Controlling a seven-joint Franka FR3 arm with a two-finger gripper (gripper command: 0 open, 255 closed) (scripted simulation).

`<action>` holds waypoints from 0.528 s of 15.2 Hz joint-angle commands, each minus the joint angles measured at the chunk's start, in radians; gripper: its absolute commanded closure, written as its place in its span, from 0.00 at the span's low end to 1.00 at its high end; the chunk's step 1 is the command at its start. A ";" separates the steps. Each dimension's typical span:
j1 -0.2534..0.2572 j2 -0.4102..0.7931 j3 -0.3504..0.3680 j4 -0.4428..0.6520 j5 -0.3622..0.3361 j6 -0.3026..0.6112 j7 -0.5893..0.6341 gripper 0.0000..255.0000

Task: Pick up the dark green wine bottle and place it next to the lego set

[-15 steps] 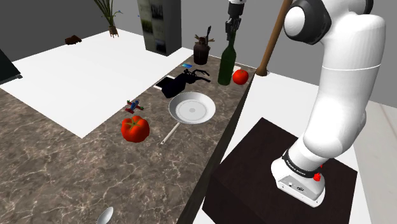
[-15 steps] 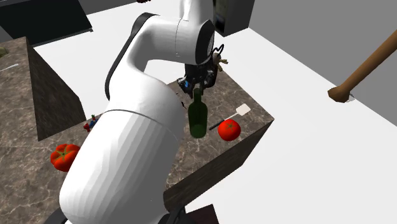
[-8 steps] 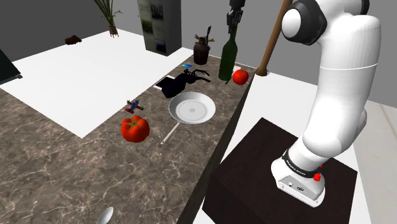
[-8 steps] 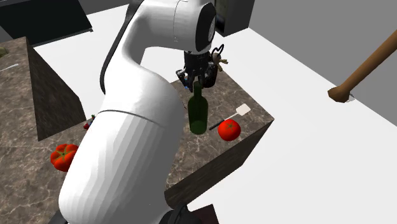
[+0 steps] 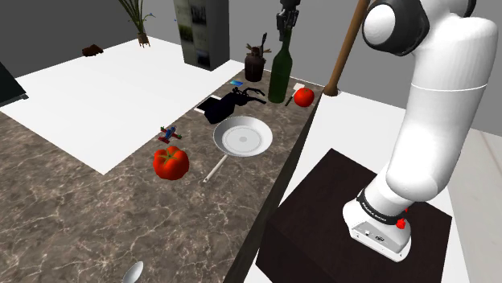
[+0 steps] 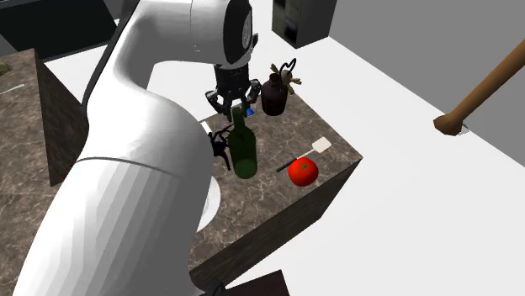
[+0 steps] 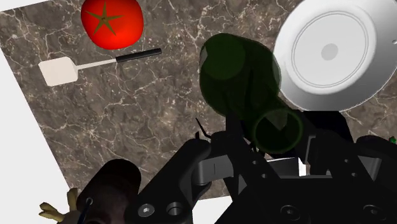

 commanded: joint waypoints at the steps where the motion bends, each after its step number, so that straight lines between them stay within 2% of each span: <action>1: 0.043 -0.035 0.012 -0.057 -0.014 0.026 0.048 1.00; 8: 0.161 -0.097 0.062 -0.138 -0.041 0.054 0.206 1.00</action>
